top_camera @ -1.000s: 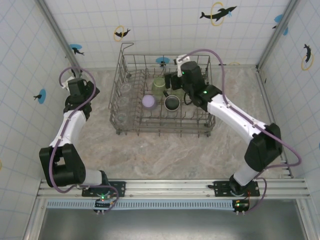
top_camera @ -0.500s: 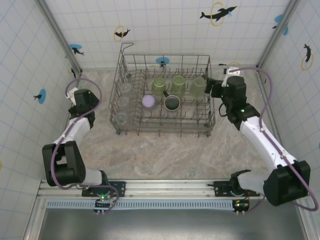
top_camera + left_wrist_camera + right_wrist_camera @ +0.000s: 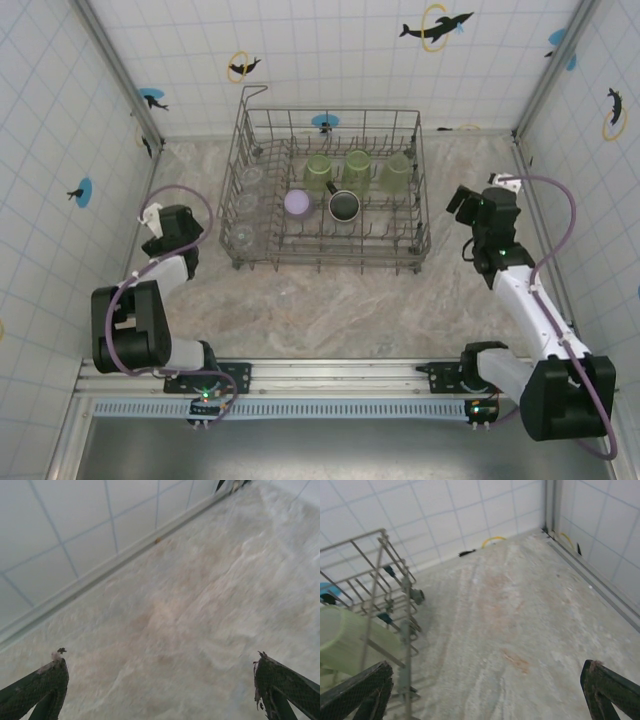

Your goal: Load the cups into the dish rack

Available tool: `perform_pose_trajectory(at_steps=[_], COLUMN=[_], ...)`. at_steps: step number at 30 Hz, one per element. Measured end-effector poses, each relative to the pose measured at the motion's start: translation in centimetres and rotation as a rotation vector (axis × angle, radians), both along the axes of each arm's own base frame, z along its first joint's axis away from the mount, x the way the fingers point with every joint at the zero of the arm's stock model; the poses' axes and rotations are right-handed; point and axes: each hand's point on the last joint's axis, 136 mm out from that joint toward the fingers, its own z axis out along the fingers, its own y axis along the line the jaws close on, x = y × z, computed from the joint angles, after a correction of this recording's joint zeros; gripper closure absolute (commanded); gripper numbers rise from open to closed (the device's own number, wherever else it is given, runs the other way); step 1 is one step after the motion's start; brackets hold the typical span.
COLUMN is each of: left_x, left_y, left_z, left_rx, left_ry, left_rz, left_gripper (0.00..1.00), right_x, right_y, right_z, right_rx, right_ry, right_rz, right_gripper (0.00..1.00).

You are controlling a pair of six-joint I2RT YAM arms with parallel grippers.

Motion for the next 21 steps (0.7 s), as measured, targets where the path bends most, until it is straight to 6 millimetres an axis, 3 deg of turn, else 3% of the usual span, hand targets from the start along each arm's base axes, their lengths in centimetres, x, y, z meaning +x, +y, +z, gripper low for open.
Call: perform_pose_trajectory(at_steps=[5, 12, 18, 21], left_x=[-2.7, -5.3, -4.7, -4.5], left_y=[-0.3, -0.7, -1.6, -2.2], left_z=[-3.0, -4.5, -3.5, -4.1], left_rx=[0.0, 0.008, 0.068, 0.096], left_ry=[0.01, -0.049, -0.097, -0.078], left_rz=[0.003, -0.002, -0.048, -0.069], left_gripper=[0.03, 0.03, 0.03, 0.03], right_x=[-1.8, -4.6, -6.3, -6.5], right_y=[-1.4, -3.0, -4.3, -4.5], right_z=[-2.9, -8.0, -10.5, -11.5], right_rx=[-0.031, -0.077, -0.109, -0.156], right_ry=[0.007, 0.022, 0.021, 0.035], right_rz=[-0.065, -0.134, -0.203, -0.201], right_gripper=[0.01, 0.01, 0.01, 0.01])
